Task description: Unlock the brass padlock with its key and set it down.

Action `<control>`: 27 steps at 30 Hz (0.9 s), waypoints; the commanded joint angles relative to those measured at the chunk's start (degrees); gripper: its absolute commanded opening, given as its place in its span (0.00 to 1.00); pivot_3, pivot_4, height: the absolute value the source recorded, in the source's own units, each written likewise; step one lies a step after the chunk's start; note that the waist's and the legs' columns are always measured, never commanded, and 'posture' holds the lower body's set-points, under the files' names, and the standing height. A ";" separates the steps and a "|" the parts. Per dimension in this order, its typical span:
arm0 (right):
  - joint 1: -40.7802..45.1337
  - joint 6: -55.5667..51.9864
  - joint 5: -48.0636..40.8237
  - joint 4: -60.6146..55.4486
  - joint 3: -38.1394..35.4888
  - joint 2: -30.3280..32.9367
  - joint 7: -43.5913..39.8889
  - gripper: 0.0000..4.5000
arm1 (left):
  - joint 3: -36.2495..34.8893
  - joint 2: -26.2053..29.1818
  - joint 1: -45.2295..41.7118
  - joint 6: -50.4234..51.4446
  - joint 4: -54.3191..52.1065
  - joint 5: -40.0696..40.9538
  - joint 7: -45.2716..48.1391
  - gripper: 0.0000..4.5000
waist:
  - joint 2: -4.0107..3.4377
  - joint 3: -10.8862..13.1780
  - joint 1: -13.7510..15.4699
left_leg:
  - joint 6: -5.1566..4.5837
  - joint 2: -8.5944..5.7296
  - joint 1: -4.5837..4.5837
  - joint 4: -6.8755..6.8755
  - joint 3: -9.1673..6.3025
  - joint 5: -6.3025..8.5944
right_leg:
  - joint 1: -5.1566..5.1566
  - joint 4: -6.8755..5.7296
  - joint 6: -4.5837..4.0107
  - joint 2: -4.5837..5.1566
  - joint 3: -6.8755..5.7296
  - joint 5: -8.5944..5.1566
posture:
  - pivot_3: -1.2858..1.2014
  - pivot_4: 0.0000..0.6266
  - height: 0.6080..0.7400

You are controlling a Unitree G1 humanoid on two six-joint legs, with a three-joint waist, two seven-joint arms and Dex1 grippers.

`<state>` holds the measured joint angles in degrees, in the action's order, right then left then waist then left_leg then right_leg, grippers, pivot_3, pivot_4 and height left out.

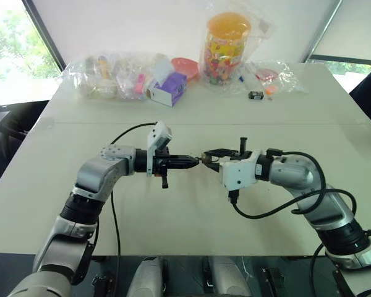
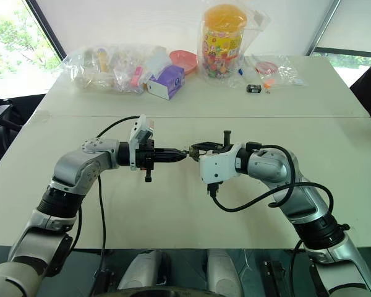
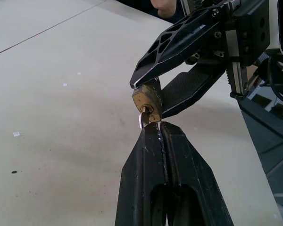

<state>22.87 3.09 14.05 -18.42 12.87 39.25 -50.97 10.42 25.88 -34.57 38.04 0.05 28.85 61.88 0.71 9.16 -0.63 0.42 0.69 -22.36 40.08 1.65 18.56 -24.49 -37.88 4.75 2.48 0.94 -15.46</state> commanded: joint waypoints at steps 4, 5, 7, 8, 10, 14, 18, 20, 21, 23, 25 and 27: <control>1.07 -0.12 -0.60 -3.49 -0.71 0.28 0.21 0.15 | -1.78 0.01 -1.37 0.34 -0.02 0.66 -0.41 0.20 | 0.00 0.00 0.00 | 0.00 0.00 0.00 0.00 0.00 0.00 | 0.00 0.00 0.00 0.00 0.00 0.00 | 0.52 0.24 0.96; 1.03 -0.14 -0.58 -3.47 -0.75 0.35 0.20 0.15 | -1.73 0.19 -1.35 0.30 -0.13 0.43 -0.59 0.31 | 0.00 0.00 0.03 | 0.00 0.00 0.00 0.00 0.00 0.00 | 0.00 0.00 0.00 0.00 0.00 0.00 | 0.52 0.24 0.96; 1.05 -0.18 -0.55 -3.36 -0.79 0.51 0.24 0.15 | -1.58 0.38 -1.34 -0.11 -0.07 -0.22 -0.98 0.52 | 0.00 0.00 0.05 | 0.00 0.00 0.00 0.00 0.00 0.00 | 0.00 0.00 0.00 0.01 0.00 0.00 | 0.52 0.24 0.96; 1.11 -0.14 -0.52 -3.26 -0.79 0.58 0.26 0.15 | -1.55 0.39 -1.33 -0.26 0.02 -0.39 -1.01 0.63 | 0.00 0.00 0.03 | 0.00 -0.01 0.00 0.01 0.00 0.00 | 0.00 0.00 0.00 0.01 0.00 0.00 | 0.52 0.24 0.96; 1.20 -0.21 -0.51 -3.21 -0.75 0.66 0.34 0.15 | -1.58 0.42 -1.14 -0.54 0.19 -0.59 -0.91 0.63 | 0.00 0.00 0.00 | 0.00 -0.01 0.00 0.00 0.00 0.00 | 0.00 0.00 0.00 0.01 0.00 0.00 | 0.52 0.24 0.96; 1.46 -0.14 -0.57 -2.97 -0.72 0.76 0.33 0.15 | -1.56 0.17 -1.13 -1.54 1.42 -1.41 -1.21 0.63 | 0.00 0.00 -0.09 | 0.00 0.00 0.01 0.00 0.00 0.00 | 0.00 0.00 0.00 -0.01 0.00 0.00 | 0.52 0.24 0.96; 1.51 -0.05 -0.70 -2.99 -0.79 1.00 0.18 0.15 | -1.64 0.15 -1.08 -2.24 2.40 -2.08 -1.02 0.63 | 0.00 0.00 0.02 | 0.00 0.00 0.01 0.00 0.00 0.00 | 0.00 0.00 0.00 -0.02 0.00 0.00 | 0.52 0.24 0.96; 1.57 -0.05 -0.70 -3.02 -0.85 1.04 0.13 0.15 | -1.70 0.25 -0.99 -2.57 2.64 -2.20 -0.77 0.63 | 0.00 0.00 0.08 | 0.00 -0.01 0.01 0.00 0.00 0.00 | 0.01 0.00 0.00 -0.01 -0.01 0.00 | 0.52 0.24 0.96; 1.58 -0.10 -0.73 -3.11 -0.92 1.06 0.10 0.15 | -1.88 0.08 -0.98 -2.63 2.73 -2.12 -0.95 0.63 | 0.00 0.00 0.06 | 0.00 -0.01 0.00 0.01 0.00 0.00 | 0.01 0.00 0.00 -0.01 -0.01 0.00 | 0.52 0.24 0.96; 1.66 -0.19 -0.74 -3.17 -0.90 1.01 0.05 0.15 | -2.30 -0.47 -1.33 -2.35 3.07 -1.60 -1.23 0.63 | 0.00 0.00 0.03 | 0.00 -0.01 0.00 0.01 0.00 0.00 | 0.01 0.00 0.00 0.00 0.00 0.00 | 0.52 0.24 0.96; 1.59 -0.15 -0.71 -3.22 -0.85 1.01 0.03 0.15 | -2.69 -1.01 -1.72 -1.95 3.23 -1.08 -1.43 0.63 | 0.00 0.00 0.02 | 0.00 -0.01 0.00 0.01 0.00 0.00 | 0.01 0.00 0.00 -0.01 0.00 0.00 | 0.52 0.24 0.96; 1.56 -0.19 -0.66 -3.21 -0.82 1.05 -0.03 0.15 | -3.43 -1.63 -2.27 -1.17 3.44 -0.25 -1.54 0.63 | 0.00 0.00 0.04 | 0.00 -0.01 0.00 0.01 0.00 0.00 | 0.01 0.00 0.00 -0.01 -0.01 0.00 | 0.52 0.24 0.96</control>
<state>23.27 2.14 14.28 -19.25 12.94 39.87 -51.09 9.09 24.48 -34.93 36.88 4.31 27.03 60.57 0.72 9.16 -0.59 0.42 0.68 -22.36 40.08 1.65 18.56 -24.49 -37.88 4.75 2.48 0.93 -15.46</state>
